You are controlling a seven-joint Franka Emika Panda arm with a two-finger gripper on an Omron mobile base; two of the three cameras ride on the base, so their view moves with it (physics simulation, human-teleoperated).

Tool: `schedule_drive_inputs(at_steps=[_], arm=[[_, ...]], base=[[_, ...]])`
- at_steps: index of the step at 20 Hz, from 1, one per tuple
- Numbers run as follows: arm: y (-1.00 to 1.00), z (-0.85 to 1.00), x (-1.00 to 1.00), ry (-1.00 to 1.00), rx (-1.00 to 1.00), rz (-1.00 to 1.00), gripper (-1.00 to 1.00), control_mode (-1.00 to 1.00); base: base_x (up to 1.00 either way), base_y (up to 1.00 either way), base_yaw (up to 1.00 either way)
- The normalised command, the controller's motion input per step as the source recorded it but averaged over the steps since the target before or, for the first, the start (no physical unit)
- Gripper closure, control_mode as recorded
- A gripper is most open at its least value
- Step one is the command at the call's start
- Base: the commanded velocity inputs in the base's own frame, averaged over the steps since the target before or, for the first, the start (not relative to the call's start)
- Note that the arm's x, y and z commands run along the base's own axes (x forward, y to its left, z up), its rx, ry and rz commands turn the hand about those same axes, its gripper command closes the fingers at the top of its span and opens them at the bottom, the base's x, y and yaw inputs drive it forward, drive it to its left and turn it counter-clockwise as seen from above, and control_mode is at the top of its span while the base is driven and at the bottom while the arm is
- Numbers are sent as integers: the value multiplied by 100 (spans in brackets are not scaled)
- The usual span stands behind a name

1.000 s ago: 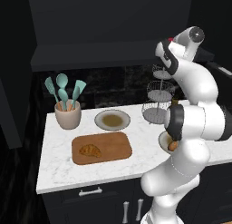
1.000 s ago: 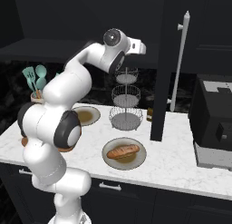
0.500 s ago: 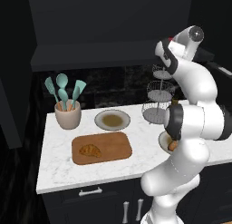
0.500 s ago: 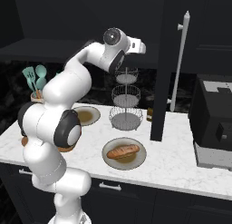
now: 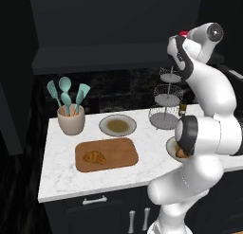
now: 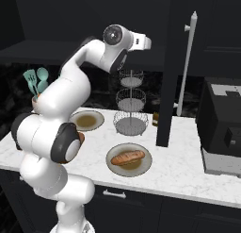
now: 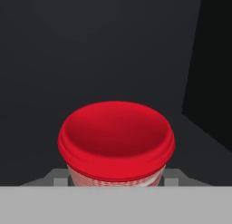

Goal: From the different types of pastries on the counter, select a croissant and place it on the cutting board. Then retrieve a jar of jam from the cabinet and place it alongside the croissant on the cutting board.

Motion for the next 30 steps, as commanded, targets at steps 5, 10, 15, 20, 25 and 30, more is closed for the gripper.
schedule_drive_inputs(at_steps=[5,10,15,20,25,30], arm=[[0,47,-44,-9,0,-1,100,-100],[0,36,-53,-7,0,0,100,-100],[6,25,-60,-9,0,0,100,-100],[18,-3,-97,-9,0,0,100,-100],[42,-19,-99,0,0,0,100,-100],[42,-6,-89,0,0,0,100,-100]], base=[[0,0,0],[0,0,0],[0,0,0],[0,0,0],[0,0,0],[0,0,0]])
